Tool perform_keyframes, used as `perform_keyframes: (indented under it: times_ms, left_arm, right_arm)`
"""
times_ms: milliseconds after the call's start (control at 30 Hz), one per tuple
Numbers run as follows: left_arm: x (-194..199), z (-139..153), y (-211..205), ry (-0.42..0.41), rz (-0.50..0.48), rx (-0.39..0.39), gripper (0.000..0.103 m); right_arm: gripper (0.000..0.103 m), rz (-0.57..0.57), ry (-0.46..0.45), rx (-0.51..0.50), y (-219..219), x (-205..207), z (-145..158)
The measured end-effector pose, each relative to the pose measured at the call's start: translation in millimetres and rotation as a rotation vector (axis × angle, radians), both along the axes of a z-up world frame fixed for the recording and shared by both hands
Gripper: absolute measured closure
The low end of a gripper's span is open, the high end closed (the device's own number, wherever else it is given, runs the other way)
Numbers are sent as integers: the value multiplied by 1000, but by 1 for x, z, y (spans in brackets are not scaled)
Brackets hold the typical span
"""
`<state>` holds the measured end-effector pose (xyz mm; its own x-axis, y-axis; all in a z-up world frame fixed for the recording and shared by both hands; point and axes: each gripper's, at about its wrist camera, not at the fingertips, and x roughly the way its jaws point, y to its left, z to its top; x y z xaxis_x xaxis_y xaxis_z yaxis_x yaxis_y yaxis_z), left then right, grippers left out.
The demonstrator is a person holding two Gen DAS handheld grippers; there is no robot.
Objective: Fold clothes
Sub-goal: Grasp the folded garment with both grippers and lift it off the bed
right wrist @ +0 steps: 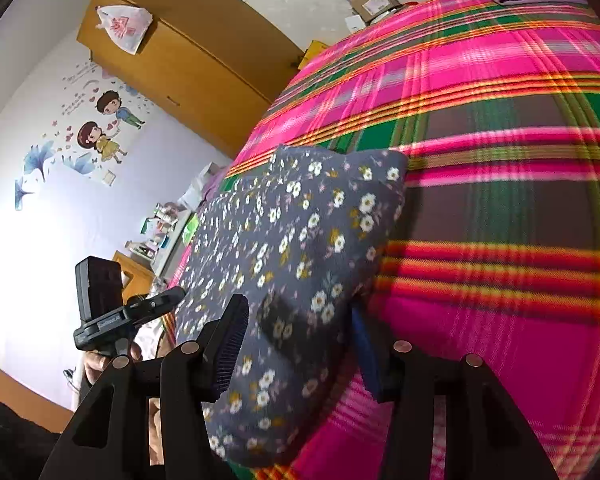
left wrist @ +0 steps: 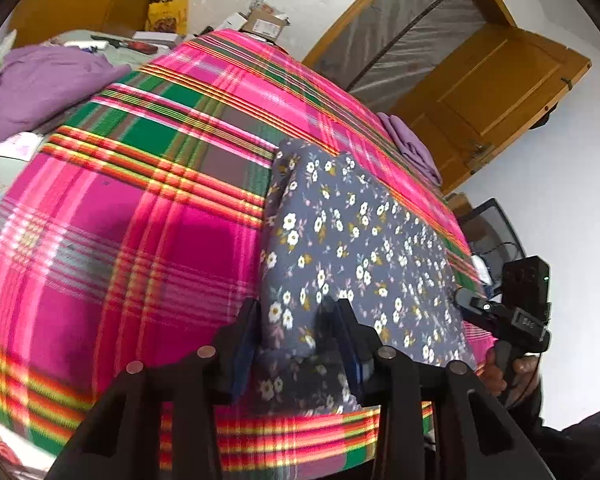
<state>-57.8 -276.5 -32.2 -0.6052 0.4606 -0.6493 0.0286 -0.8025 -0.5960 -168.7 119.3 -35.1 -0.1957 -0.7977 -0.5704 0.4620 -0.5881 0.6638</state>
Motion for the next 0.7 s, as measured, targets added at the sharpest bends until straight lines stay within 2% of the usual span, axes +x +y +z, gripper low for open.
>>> perform_keyframes:
  times_ms: [133, 233, 367, 533, 700]
  left_arm:
    - [1, -1, 0, 4, 7, 19, 66]
    - [3, -1, 4, 4, 18, -8, 69]
    - [1, -2, 2, 1, 28, 8, 76]
    - [-2, -3, 3, 8, 30, 18, 81]
    - [0, 1, 5, 18, 37, 14, 84]
  right_arm:
    - [49, 7, -8, -13, -4, -1, 1]
    - [49, 19, -6, -17, -3, 3, 2]
    - [51, 26, 0, -3, -9, 1, 2]
    - [67, 20, 13, 19, -14, -3, -1]
    - [79, 0, 35, 2, -10, 0, 1]
